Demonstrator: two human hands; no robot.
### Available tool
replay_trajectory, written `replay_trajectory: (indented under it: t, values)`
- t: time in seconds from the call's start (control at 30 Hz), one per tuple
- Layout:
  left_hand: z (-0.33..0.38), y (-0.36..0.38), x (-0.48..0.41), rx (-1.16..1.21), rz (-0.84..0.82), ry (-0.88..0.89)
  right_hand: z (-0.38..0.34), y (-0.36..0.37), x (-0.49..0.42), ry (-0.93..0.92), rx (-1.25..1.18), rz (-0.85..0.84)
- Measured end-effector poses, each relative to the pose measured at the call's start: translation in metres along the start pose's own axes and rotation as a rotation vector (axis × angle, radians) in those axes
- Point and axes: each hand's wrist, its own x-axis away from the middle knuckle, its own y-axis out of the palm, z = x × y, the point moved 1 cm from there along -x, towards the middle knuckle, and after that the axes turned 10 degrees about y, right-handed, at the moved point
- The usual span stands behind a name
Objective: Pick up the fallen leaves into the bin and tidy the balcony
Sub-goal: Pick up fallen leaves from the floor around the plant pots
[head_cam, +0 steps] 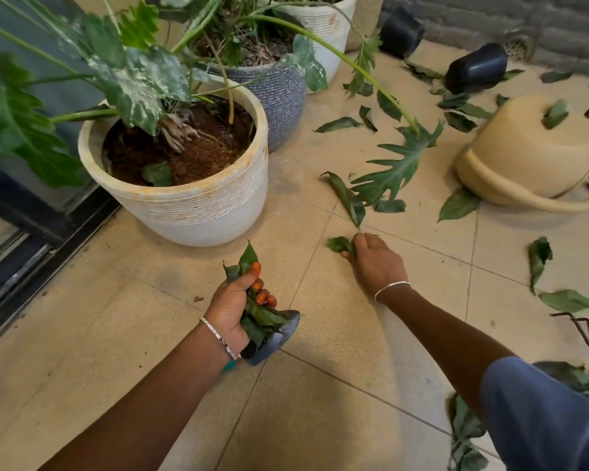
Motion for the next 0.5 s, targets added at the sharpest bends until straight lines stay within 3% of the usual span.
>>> replay_trajectory:
  t: [0.2, 0.3, 0.5]
  values:
    - [0.005, 0.003, -0.004, 0.000, -0.001, -0.003, -0.001, -0.012, 0.001, 0.063, -0.163, 0.246]
    - [0.010, 0.002, -0.009, -0.002, -0.006, 0.004, -0.004, -0.026, -0.018, 0.124, -0.246, 0.256]
    - [0.015, 0.002, -0.017, -0.016, -0.040, -0.001, -0.017, -0.046, -0.068, 0.568, -0.749, 0.242]
